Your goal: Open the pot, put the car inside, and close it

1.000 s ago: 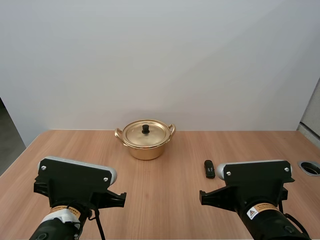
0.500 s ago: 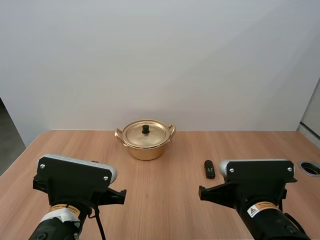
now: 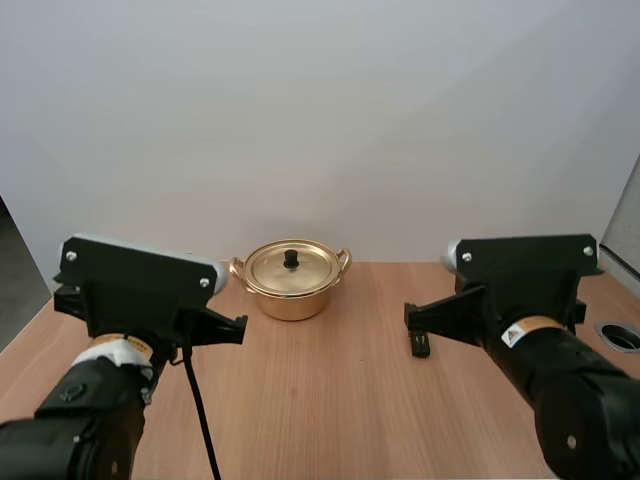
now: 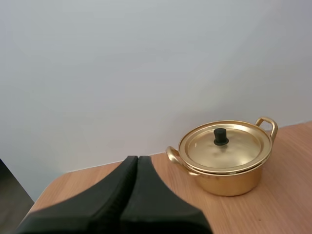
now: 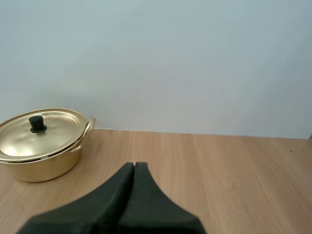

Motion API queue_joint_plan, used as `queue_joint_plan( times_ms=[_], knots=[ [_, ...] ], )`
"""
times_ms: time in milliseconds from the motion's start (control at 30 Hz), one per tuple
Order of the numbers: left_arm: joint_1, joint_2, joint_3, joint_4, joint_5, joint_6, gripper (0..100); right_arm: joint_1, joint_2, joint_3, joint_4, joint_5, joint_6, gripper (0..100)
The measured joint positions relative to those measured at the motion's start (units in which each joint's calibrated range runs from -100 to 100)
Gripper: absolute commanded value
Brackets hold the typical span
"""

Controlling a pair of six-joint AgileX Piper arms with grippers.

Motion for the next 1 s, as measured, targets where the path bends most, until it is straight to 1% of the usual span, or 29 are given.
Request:
queue_joint_plan(
  times_ms=[100, 200, 267, 367, 500, 633, 733, 767, 800, 833, 867, 900, 933, 967, 1000],
  knots=[
    [-0.01, 5.98, -5.44, -1.56, 3.52, -2.54, 0, 0.0, 5.57, -4.83, -1.06, -0.18, 0.0, 0],
    [0.0, 11.51, -11.04, -1.99, 4.96, -3.07, 0, 0.0, 11.52, -9.8, -1.2, -1.43, 0.0, 0],
    [0.0, 15.53, -14.93, -1.29, 6.46, -1.84, 0, 0.0, 15.11, -12.88, -0.89, -1.49, 0.0, 0],
    [-0.25, 21.16, -20.51, -1.63, 4.95, 1.43, 0, 0.0, 20.67, -16.9, -1.03, -1.49, 0.0, 0],
    [-1.66, 29.09, -27.65, -2.24, 6.03, 5.41, 0, 0.08, 28.63, -20.69, -1.03, -1.49, -0.17, 0],
    [-3.7, 36.96, -36.07, -2.24, 14.63, 8.95, 0, 1.03, 35.75, -21.23, -1.2, -1.65, -2.42, 0],
    [-5.18, 42.57, -41.95, -2.24, 21.26, 9.64, 0, 2.67, 41.78, -21.36, -1.2, -1.65, -5.2, 0],
    [-5.55, 44.55, -44.05, -2.38, 23.07, 9.64, 3, 3.26, 43.76, -21.52, -1.1, -2.2, -5.79, 8],
    [-5.91, 46.54, -45.93, -2.38, 24.37, 9.64, 8, 3.8, 45.73, -22.01, -1.1, -2.2, -6.4, 22],
    [-6.15, 48.53, -47.3, -2.38, 25.97, 10.09, 17, 4.13, 47.2, -22.29, -1.21, -2.64, -6.75, 37],
    [-6.54, 50.52, -48.84, -2.38, 27.22, 10.7, 28, 4.35, 48.84, -22.8, -1.3, -3.27, -7.02, 51],
    [-6.92, 52.53, -50.23, -2.38, 28.57, 11.42, 41, 4.34, 50.27, -23.48, -1.3, -3.73, -7.02, 67],
    [-7.21, 54.12, -51.42, -2.38, 29.65, 11.86, 55, 4.34, 51.29, -24.25, -1.1, -4.23, -7.02, 81],
    [-7.59, 56.12, -52.46, -2.68, 30.2, 12.19, 66, 4.34, 52.48, -25.13, -0.72, -4.01, -6.93, 87],
    [-7.94, 58.11, -53.39, -2.84, 30.2, 12.29, 78, 4.34, 53.69, -26.12, -0.67, -3.2, -6.93, 89]
  ],
)
